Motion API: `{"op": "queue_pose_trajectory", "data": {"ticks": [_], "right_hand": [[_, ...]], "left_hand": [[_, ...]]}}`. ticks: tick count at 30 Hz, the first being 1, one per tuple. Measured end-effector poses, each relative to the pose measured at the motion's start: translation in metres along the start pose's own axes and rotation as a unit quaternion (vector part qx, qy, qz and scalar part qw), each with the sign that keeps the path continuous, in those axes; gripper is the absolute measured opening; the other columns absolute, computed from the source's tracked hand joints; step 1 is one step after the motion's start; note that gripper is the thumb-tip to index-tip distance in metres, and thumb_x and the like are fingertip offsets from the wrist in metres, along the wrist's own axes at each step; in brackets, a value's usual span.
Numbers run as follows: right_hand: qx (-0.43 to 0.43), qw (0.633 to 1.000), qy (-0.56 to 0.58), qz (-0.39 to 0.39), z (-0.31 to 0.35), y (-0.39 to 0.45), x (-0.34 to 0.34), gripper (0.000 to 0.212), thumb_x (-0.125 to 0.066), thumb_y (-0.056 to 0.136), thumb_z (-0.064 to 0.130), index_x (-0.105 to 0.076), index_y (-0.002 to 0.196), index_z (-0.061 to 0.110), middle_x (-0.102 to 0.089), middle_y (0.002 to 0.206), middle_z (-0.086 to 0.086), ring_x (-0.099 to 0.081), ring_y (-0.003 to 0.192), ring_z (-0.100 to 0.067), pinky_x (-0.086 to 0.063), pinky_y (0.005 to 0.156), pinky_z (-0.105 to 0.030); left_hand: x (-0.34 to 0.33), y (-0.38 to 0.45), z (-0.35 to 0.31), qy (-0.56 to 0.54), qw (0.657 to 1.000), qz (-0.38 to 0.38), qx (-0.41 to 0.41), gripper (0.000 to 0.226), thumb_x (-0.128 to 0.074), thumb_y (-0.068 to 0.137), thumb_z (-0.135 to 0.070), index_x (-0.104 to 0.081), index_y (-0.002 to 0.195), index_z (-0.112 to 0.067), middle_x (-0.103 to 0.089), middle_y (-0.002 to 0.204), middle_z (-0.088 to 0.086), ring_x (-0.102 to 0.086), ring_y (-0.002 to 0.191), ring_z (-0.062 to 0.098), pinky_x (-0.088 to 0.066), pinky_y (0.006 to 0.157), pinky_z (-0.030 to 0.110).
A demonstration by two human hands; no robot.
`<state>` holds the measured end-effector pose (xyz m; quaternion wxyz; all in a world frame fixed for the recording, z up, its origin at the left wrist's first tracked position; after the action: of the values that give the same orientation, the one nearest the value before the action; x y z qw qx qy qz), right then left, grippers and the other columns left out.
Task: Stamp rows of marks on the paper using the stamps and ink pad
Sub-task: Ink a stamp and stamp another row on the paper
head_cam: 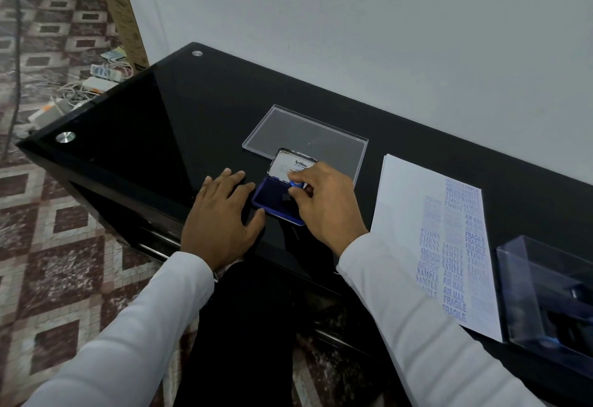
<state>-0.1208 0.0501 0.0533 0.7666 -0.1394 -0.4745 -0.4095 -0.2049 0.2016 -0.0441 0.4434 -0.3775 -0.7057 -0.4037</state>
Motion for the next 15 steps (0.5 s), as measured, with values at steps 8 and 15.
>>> {"op": "queue_pose_trajectory", "data": {"ticks": [8,15], "right_hand": [[-0.002,0.998,-0.048,0.046,0.0033,0.0058,-0.0005,0.026,-0.054,0.101,0.016,-0.066,0.122,0.008,-0.065,0.119,-0.01,-0.062,0.108,-0.021,-0.046,0.091,-0.024],[-0.003,0.998,-0.042,0.04,-0.001,0.0068,-0.0032,0.029,-0.055,0.101,0.016,-0.065,0.126,0.008,-0.065,0.123,-0.01,-0.062,0.112,-0.023,-0.047,0.097,-0.029]], "left_hand": [[0.0009,-0.0005,0.0004,-0.001,1.0,-0.004,-0.004,0.066,-0.036,0.089,-0.061,-0.054,0.14,-0.023,-0.044,0.154,0.004,-0.029,0.149,0.023,-0.01,0.123,0.042],[0.0023,-0.001,-0.0015,-0.009,1.0,-0.012,-0.005,0.067,-0.036,0.089,-0.061,-0.056,0.139,-0.021,-0.046,0.153,0.005,-0.03,0.148,0.024,-0.013,0.124,0.044]]}}
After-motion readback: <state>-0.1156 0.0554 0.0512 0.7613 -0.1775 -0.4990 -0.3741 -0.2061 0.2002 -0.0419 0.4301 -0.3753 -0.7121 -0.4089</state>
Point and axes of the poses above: each hand's wrist, its own y-axis towards the middle knuckle, its own x-axis out of the back of the hand, z = x × y, the point moved 5 cm from there along y, towards the middle knuckle
